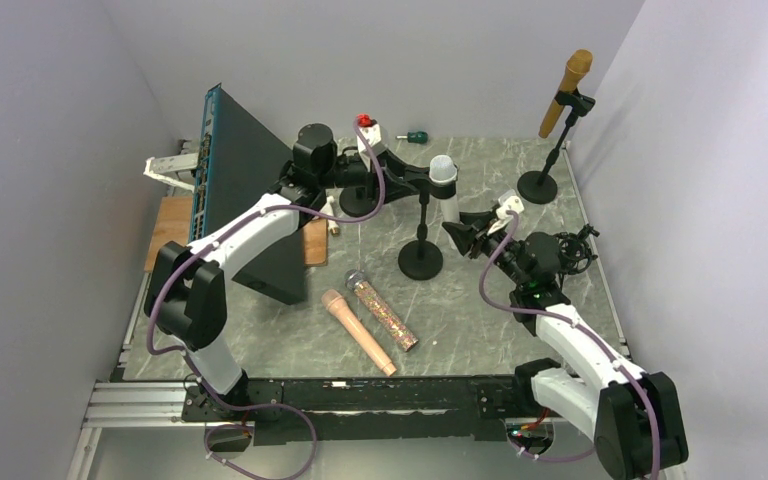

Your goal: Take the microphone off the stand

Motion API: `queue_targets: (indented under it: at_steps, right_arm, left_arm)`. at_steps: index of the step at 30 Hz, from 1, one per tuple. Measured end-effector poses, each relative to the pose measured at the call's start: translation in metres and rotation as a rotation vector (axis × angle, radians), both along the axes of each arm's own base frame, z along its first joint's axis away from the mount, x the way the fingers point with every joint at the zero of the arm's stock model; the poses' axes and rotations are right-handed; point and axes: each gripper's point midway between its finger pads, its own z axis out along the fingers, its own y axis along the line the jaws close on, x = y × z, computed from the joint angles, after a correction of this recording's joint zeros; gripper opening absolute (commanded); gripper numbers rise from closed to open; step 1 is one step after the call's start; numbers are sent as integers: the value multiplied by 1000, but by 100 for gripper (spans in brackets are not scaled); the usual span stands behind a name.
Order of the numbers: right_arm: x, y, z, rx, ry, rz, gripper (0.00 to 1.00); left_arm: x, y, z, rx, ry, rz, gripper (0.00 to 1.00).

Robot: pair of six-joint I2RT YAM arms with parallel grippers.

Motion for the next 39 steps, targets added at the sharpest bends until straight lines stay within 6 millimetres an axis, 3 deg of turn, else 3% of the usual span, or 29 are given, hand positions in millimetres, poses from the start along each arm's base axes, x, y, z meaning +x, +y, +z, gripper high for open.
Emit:
queue_targets:
  at_steps: [11, 13, 18, 24, 32, 39]
  right_arm:
    - [15, 14, -3, -3, 25, 55, 0]
    - [17, 22, 8, 7, -16, 68, 0]
    - [19, 23, 58, -3, -175, 28, 0]
    - [24, 14, 59, -24, -179, -54, 0]
    - [-7, -17, 55, 55, -246, -202, 0]
    - [-8, -20, 53, 61, -243, -222, 0]
  left_arm:
    - [8, 3, -1, 10, -21, 31, 0]
    - [2, -4, 0, 19, -27, 6, 0]
    - [-6, -11, 1, 27, -39, -16, 0]
    - [-1, -11, 0, 30, -23, 15, 0]
    - [-17, -26, 2, 11, -46, -7, 0]
    - [-20, -28, 2, 5, -50, 1, 0]
